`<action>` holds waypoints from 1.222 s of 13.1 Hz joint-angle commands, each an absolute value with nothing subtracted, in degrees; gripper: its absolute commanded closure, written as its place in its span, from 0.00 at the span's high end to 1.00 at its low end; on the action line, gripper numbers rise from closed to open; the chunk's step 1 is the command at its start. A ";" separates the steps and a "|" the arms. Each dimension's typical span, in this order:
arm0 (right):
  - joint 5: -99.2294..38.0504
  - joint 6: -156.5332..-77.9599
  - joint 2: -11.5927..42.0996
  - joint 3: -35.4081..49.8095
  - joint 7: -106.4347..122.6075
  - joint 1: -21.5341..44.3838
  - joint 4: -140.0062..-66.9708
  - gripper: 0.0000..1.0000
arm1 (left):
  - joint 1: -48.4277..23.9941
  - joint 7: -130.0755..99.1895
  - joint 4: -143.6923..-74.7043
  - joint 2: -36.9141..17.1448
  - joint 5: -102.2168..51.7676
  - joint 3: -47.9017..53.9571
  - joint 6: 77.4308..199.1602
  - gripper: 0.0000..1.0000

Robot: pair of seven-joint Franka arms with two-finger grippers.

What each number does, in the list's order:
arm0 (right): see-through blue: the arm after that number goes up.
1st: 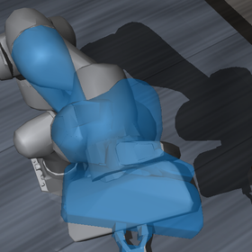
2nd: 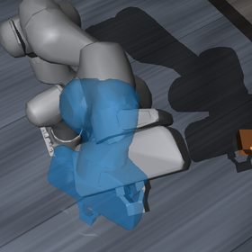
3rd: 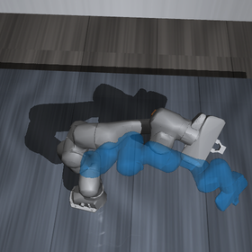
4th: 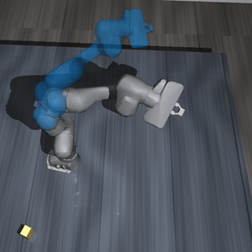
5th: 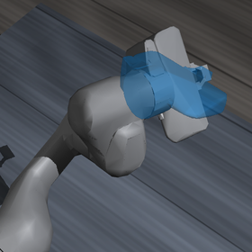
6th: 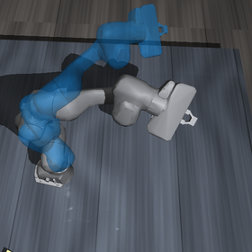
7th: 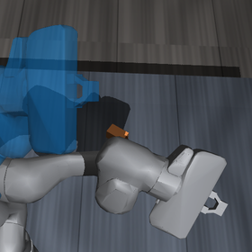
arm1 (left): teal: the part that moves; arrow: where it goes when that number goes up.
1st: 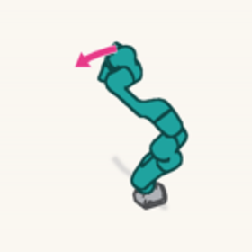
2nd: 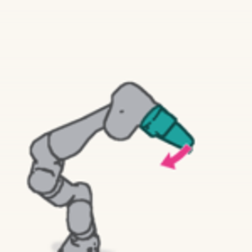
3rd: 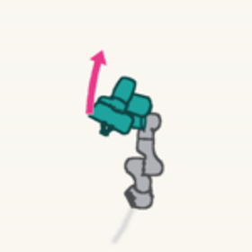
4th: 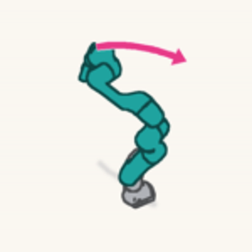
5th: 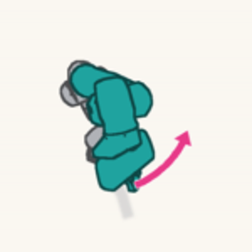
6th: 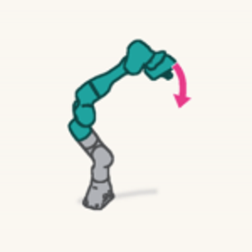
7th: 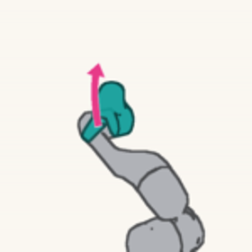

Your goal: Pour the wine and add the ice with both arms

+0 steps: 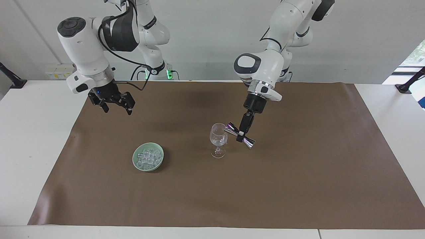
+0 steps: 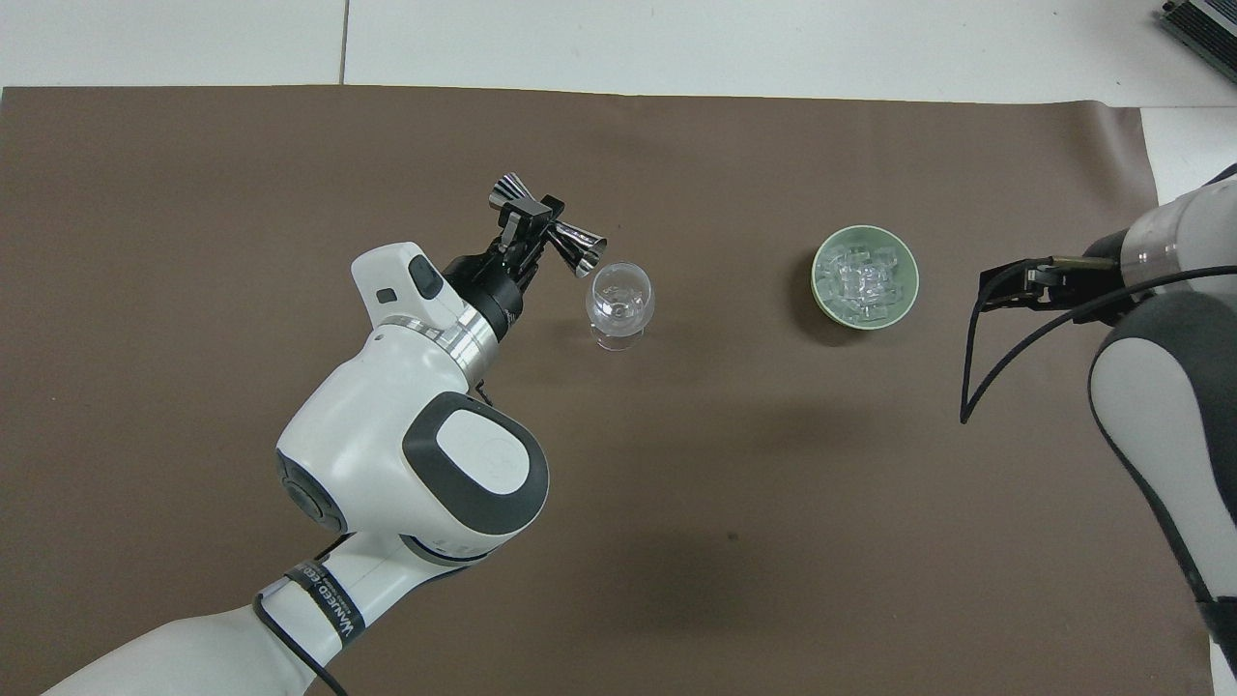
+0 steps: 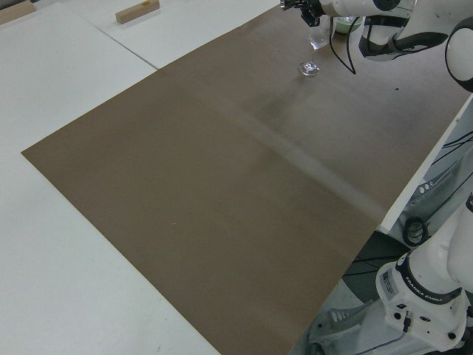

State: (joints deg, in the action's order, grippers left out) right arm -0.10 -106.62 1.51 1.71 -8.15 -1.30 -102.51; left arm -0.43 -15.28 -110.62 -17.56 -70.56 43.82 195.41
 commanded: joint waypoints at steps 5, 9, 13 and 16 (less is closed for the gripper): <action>-1.14 -113.02 3.07 1.85 -10.46 -1.32 -106.96 1.00 | 1.84 -15.63 -113.73 -10.55 -72.07 39.20 178.43 0.00; -1.14 -115.83 4.57 1.85 -13.09 0.53 -106.96 1.00 | 2.46 -25.99 -114.17 -8.79 -71.98 38.94 174.30 0.00; -1.23 -120.22 8.78 1.85 -13.45 1.85 -107.05 1.00 | 2.64 -34.17 -114.61 -7.04 -71.98 37.18 169.12 0.00; -1.23 -124.61 11.59 1.85 -13.53 1.85 -107.93 1.00 | 2.72 -39.88 -114.70 -5.37 -71.90 33.85 161.58 0.00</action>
State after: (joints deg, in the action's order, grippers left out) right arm -0.11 -121.55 10.17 1.71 -13.02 2.13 -106.96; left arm 2.00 -36.03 -112.82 -8.95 -71.15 35.98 167.56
